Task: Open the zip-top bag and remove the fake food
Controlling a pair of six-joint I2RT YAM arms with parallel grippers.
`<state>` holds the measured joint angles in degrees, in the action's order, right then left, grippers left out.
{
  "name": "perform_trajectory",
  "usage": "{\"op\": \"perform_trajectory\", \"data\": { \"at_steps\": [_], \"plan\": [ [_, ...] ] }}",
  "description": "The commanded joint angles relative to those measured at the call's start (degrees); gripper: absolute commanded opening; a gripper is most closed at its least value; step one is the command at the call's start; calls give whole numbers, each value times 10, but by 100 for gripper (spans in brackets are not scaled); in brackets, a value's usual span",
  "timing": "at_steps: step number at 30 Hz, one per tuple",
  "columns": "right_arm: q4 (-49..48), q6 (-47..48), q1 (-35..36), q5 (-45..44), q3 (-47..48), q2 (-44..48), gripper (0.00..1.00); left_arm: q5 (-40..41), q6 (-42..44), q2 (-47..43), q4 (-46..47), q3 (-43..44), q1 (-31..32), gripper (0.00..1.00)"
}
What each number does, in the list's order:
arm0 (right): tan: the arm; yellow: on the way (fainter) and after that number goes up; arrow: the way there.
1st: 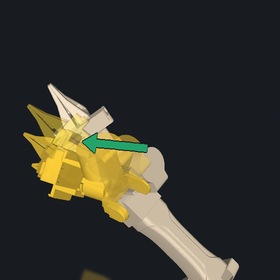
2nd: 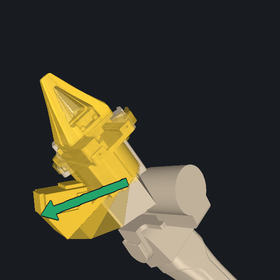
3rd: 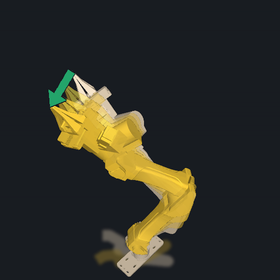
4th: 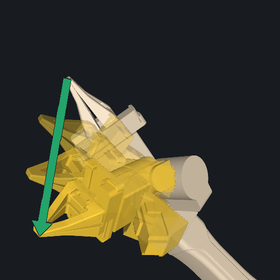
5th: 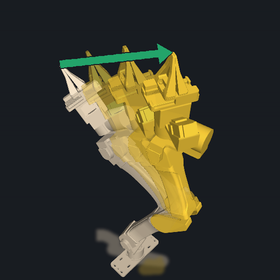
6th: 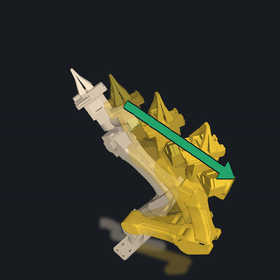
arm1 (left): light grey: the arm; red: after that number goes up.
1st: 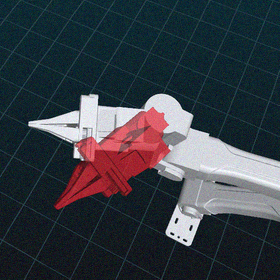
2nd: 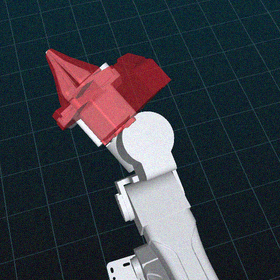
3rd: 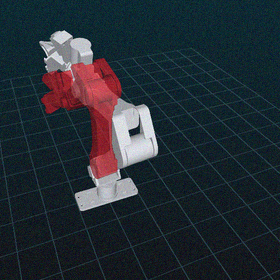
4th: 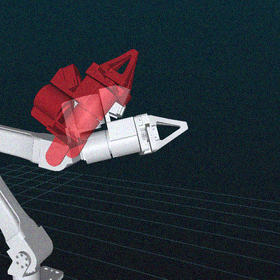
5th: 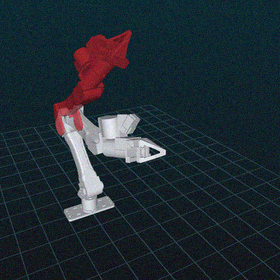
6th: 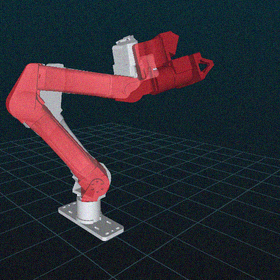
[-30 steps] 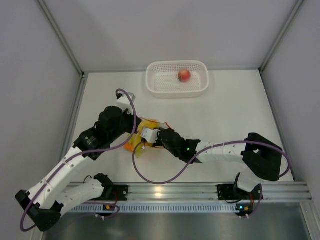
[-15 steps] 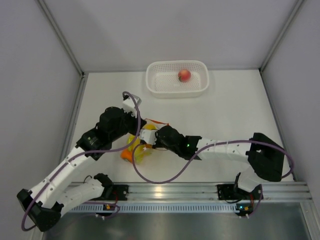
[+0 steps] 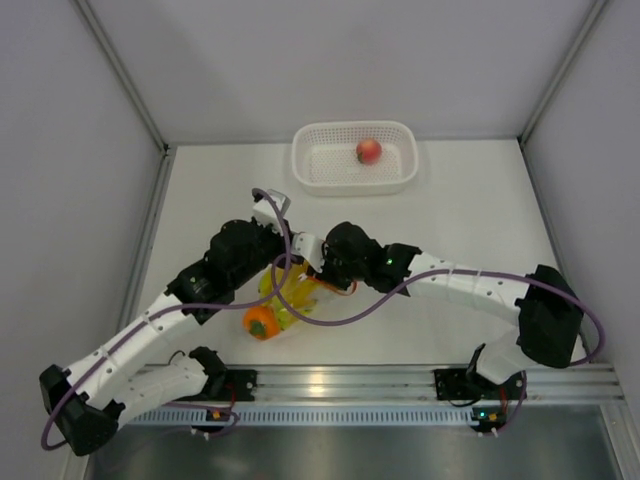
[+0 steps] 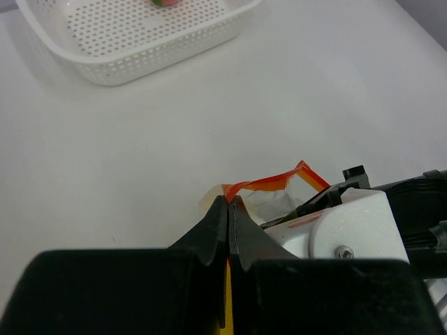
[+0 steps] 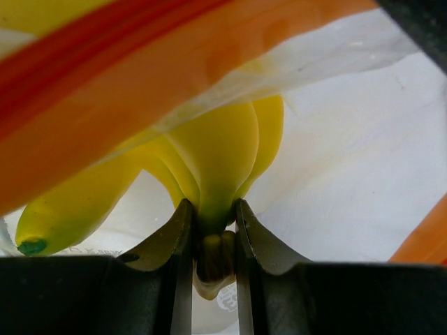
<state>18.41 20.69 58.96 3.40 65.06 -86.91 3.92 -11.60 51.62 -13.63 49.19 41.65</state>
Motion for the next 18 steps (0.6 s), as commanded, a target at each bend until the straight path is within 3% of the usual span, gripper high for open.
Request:
{"op": "perform_trajectory", "data": {
  "at_steps": [1,4,8,13,18],
  "plan": [
    [-132,-35,-13,-26,-15,33,0,-26,-20,13,-4,-9,51,0],
    [-153,-47,-14,-75,-45,36,3,14,-35,8,1,-6,51,0],
    [-195,-67,-16,-92,-77,36,25,7,-46,-1,39,-16,51,0],
    [-152,-107,-38,-55,-49,2,32,1,-55,14,46,-19,51,0],
    [-169,-167,-83,2,-77,4,46,8,-58,15,46,-30,51,0]
  ]
}}
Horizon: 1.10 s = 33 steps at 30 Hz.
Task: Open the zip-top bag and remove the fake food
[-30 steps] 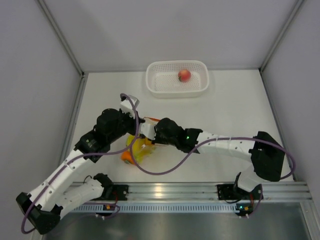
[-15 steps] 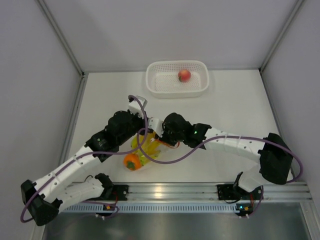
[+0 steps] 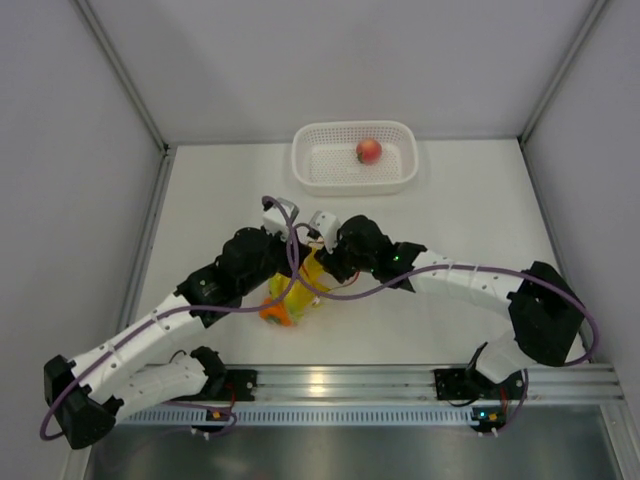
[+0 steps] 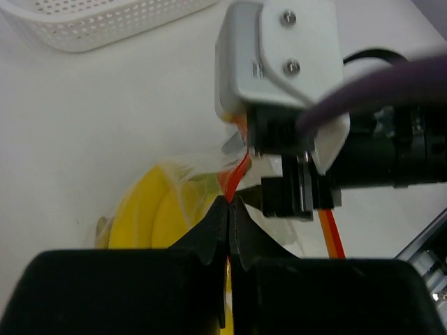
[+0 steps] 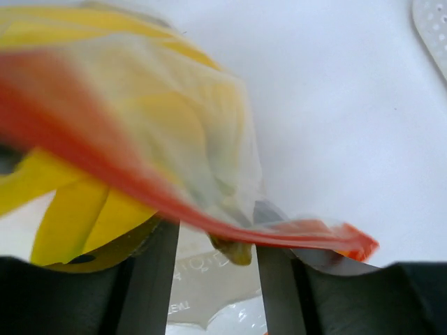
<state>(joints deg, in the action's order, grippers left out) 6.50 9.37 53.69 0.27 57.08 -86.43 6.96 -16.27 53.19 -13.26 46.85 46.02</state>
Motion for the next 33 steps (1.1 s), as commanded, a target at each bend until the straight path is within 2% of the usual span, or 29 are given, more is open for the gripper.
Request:
{"op": "perform_trajectory", "data": {
  "at_steps": [1,4,8,10,15,19,25,30,32,33],
  "plan": [
    [-52,-56,-34,38,0,-1,48,-20,-11,-2,42,-11,7,0],
    [-33,-73,-53,69,-2,-3,58,-12,-13,-10,42,-21,7,0],
    [-49,-74,-61,54,-16,-3,59,-16,-18,-20,50,-36,7,0],
    [-104,-85,-67,52,-36,-1,57,-25,-24,-24,62,-44,7,0],
    [-137,-143,-75,67,-36,-13,57,-29,-34,-20,68,-46,7,0],
    [-197,-99,-75,105,-57,-22,59,-39,-34,-14,69,-43,7,0],
    [-184,21,-81,155,-52,-57,56,-30,-26,-21,69,-47,7,0],
    [-152,61,-85,206,-41,-79,54,-20,-23,-24,68,-46,7,0],
    [-153,79,-85,222,-44,-80,52,-17,-21,-26,64,-45,7,0],
    [-156,82,-85,225,-49,-80,46,-14,-21,-27,63,-45,7,0]
  ]
}}
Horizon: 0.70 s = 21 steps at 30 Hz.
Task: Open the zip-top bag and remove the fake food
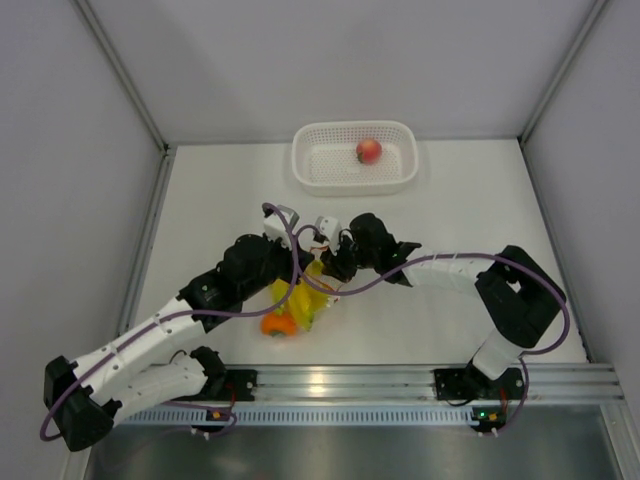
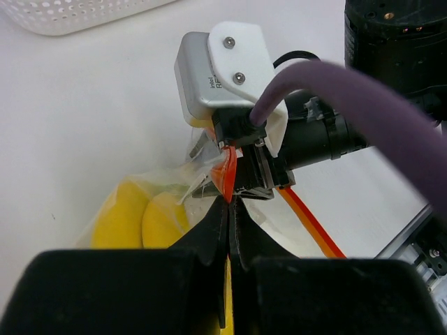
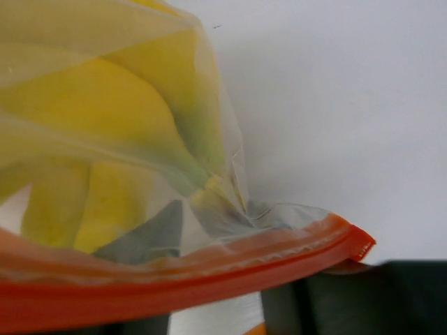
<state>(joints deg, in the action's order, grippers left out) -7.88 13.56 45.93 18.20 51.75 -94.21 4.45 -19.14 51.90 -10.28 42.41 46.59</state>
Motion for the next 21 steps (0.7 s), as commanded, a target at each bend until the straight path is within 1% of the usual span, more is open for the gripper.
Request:
{"op": "perform_trajectory", "data": {
  "at_steps": [1,3,4,8,10,12,13,14,16,17,18,21],
  "plan": [
    [-19,40,-8,46,5,-3,35,14,9,-14,33,-1,2,0],
    [-20,34,-9,50,12,-7,19,16,9,-15,33,-2,2,0],
    [-27,27,-10,49,13,-6,15,16,9,-16,33,-1,2,0],
    [-58,19,-9,63,1,7,15,21,12,-18,31,-1,2,0],
    [-68,20,-8,62,-5,10,22,22,15,-18,29,-1,2,0],
    [-100,23,-7,71,-21,16,29,21,17,-18,28,-1,2,0],
    [-112,31,-7,76,-25,18,28,19,19,-18,28,-1,2,0],
    [-120,36,-7,87,-29,17,26,17,20,-17,28,-1,2,0],
    [-128,41,-6,98,-27,11,13,19,22,-17,27,0,2,0],
    [-127,41,-6,102,-22,10,5,21,22,-17,28,0,1,0],
    [-123,41,-6,104,-19,9,0,25,22,-16,26,1,1,0],
    [-120,38,-5,104,-21,18,0,33,26,-18,23,6,1,0]
  ]
}}
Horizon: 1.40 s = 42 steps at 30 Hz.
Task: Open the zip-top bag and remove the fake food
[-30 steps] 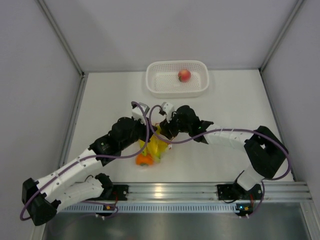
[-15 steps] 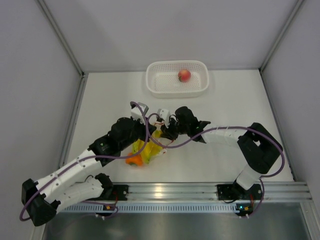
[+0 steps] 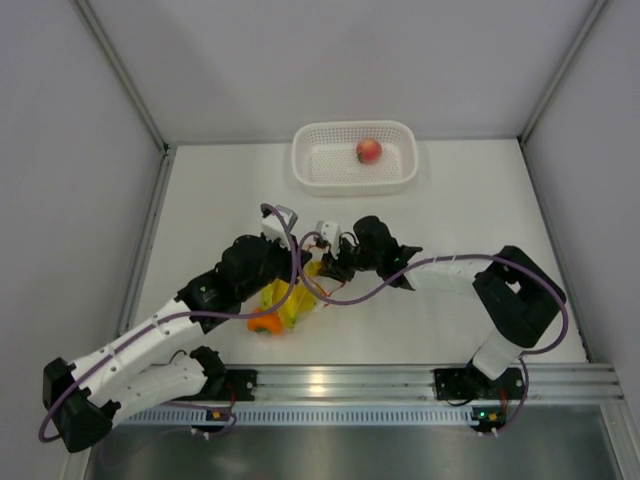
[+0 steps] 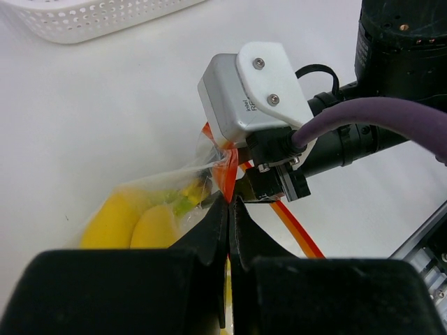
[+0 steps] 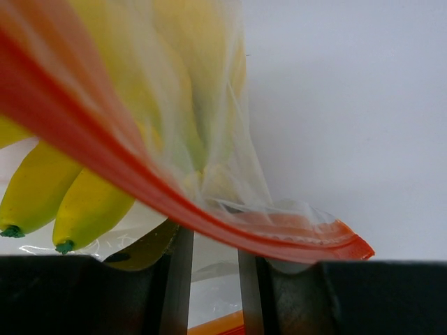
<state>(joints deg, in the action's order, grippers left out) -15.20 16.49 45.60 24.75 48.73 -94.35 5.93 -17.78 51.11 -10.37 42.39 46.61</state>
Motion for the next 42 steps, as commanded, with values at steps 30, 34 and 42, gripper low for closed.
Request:
{"op": "perform_trajectory", "data": {
  "at_steps": [30,34,42],
  "plan": [
    [166,93,194,-434,51,217,0,51,60,-28,-54,63,1,0],
    [125,76,195,-415,27,246,0,43,51,-3,-53,67,1,0],
    [124,144,229,-441,5,275,0,64,20,35,-54,91,1,0]
  ]
}}
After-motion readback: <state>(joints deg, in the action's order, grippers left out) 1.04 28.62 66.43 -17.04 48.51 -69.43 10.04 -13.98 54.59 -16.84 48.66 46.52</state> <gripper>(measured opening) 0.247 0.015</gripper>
